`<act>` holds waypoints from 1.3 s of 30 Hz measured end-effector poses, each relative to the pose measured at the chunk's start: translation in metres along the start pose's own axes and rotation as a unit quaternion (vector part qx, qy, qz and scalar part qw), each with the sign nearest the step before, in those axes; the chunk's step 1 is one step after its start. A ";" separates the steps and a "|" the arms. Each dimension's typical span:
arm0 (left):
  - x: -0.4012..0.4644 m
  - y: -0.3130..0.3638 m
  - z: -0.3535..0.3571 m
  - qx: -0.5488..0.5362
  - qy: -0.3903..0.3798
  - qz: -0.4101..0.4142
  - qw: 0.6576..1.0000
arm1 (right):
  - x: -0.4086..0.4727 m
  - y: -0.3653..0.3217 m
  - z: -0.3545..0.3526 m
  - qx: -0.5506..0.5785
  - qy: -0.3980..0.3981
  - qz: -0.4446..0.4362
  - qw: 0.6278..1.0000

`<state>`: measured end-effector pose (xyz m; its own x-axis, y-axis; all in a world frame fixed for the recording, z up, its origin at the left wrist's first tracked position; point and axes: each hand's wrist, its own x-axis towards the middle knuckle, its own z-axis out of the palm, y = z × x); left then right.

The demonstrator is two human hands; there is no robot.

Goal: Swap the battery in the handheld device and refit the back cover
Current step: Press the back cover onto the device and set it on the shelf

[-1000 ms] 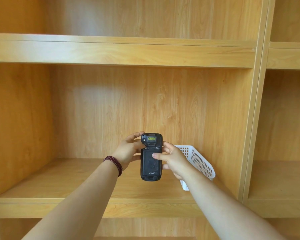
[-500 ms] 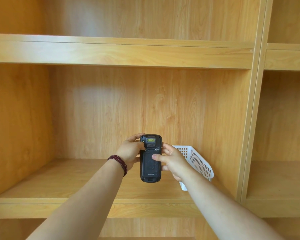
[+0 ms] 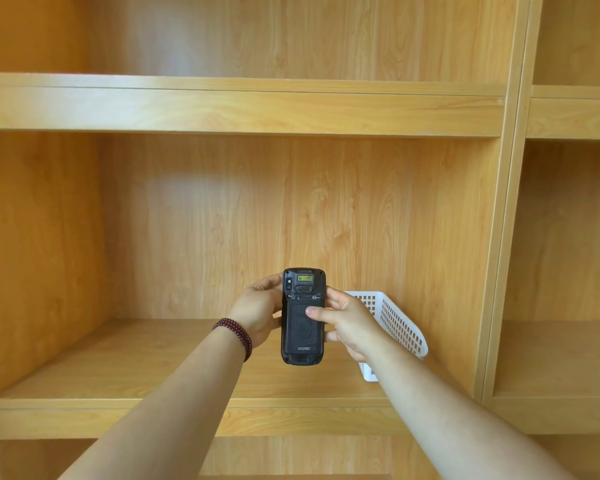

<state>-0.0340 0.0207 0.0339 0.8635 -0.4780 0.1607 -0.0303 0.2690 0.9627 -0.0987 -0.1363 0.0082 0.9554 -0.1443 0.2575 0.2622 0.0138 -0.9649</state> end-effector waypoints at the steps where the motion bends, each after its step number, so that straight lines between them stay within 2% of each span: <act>1: 0.000 0.000 -0.001 0.004 -0.012 0.004 1.000 | 0.000 0.000 0.000 0.002 0.000 -0.001 1.000; 6: -0.002 0.001 -0.001 0.021 -0.017 0.006 1.000 | -0.001 0.001 0.001 0.004 0.008 -0.002 1.000; 22: 0.000 -0.002 0.011 -0.048 0.043 -0.012 0.998 | -0.001 0.001 0.003 -0.004 0.010 0.005 1.000; 31: -0.001 -0.006 0.004 -0.048 0.008 -0.025 0.998 | -0.004 0.001 0.001 0.001 0.008 0.007 1.000; 35: -0.006 -0.001 -0.004 0.016 -0.047 0.004 0.999 | -0.004 -0.001 0.001 0.010 0.009 0.006 1.000; 39: -0.010 -0.001 -0.009 0.127 -0.060 0.013 0.990 | -0.004 -0.004 0.001 0.015 0.006 0.008 1.000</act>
<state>-0.0380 0.0324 0.0296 0.7957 -0.5734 0.1952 -0.1902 0.0695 0.9793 -0.1034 -0.1353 0.0113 0.9576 -0.1559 0.2422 0.2518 0.0452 -0.9667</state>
